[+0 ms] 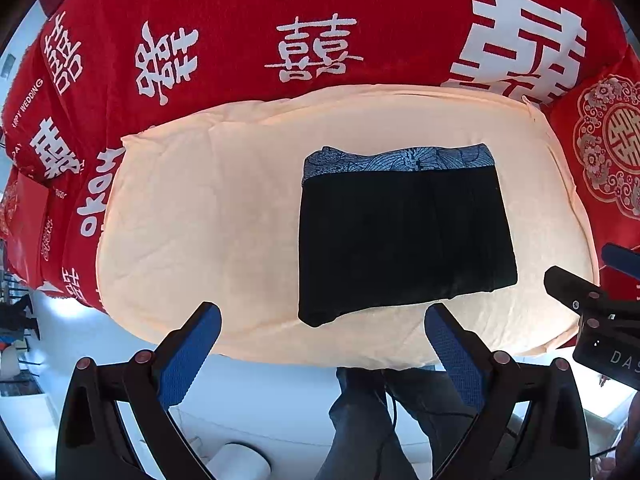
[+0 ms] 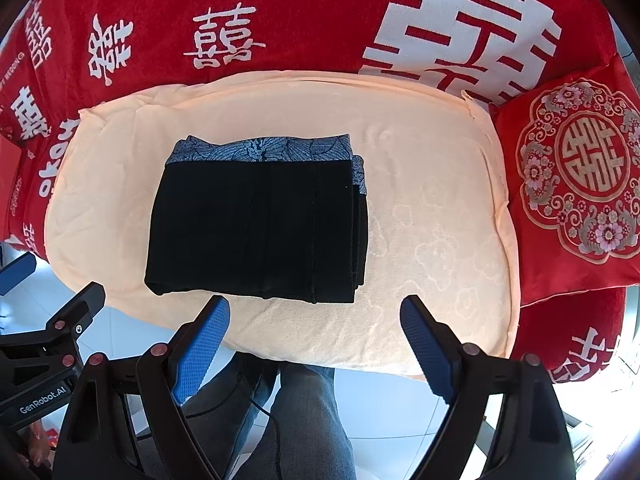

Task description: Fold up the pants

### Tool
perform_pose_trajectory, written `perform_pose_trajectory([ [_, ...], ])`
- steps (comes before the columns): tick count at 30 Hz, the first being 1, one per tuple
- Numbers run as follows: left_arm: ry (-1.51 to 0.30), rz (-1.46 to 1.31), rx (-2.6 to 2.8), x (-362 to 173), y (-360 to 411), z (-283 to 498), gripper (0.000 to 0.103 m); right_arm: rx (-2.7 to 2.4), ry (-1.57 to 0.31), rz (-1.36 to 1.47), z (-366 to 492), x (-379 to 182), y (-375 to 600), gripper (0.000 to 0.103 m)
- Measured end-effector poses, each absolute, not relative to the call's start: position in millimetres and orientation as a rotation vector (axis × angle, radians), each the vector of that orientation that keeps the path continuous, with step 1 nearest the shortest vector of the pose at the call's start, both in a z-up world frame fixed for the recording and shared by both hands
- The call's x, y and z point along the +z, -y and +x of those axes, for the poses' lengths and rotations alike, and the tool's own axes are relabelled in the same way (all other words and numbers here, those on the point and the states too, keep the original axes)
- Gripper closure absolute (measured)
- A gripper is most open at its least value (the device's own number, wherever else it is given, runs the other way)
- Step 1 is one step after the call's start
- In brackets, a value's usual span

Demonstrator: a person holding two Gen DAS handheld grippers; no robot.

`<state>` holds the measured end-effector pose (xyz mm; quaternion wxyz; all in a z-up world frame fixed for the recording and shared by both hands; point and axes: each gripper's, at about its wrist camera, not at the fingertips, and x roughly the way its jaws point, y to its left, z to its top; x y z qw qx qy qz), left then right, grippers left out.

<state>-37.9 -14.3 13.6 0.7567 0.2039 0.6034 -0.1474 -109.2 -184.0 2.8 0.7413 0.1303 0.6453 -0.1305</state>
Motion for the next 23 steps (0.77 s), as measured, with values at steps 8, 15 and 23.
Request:
perform_pose_trajectory([
  [8,-1.316,0.44,-0.322,13.8,16.3,-39.1,0.001,-0.285,-1.414,0.289,-109.2,2.9,185.4,0.014],
  [15,-1.319,0.425,-0.323,13.5,18.2,-40.0,0.001,-0.283,-1.417,0.289,-108.9,2.6,186.3,0.014],
  [23,-1.324,0.399,-0.326,12.8,18.2,-41.0,0.001,-0.282,-1.421,0.289,-109.5,1.1,187.7,0.014],
])
